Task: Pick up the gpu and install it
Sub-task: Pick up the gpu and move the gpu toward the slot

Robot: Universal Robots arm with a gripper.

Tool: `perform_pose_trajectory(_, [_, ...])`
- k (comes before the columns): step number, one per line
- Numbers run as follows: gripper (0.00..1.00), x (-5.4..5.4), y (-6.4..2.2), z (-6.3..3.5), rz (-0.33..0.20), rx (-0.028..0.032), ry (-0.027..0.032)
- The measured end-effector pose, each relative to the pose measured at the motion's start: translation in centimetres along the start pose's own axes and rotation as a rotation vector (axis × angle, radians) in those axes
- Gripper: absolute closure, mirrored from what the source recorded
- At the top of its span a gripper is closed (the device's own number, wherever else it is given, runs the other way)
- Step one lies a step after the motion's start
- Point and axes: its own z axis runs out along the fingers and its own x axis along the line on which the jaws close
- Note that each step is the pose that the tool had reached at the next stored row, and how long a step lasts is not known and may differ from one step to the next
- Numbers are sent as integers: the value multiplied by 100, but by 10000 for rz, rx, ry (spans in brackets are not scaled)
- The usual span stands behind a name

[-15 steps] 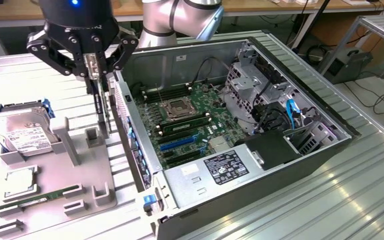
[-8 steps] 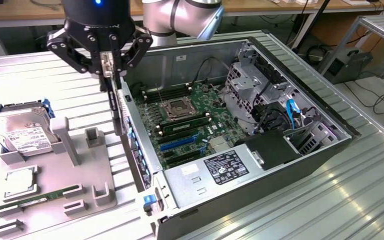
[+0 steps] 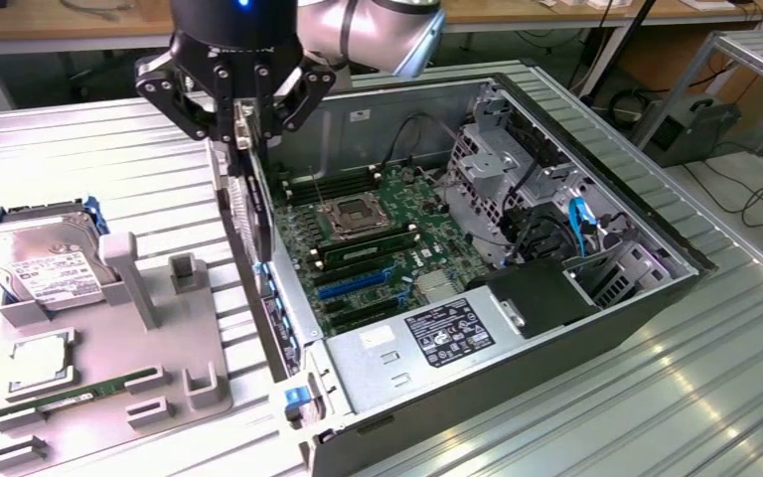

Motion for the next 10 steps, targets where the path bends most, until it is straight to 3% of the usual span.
perform_pose_trajectory(7, [73,-143,10,4,3,7,94])
perform_pose_trajectory(10, [73,-221,16,15,8,13,162])
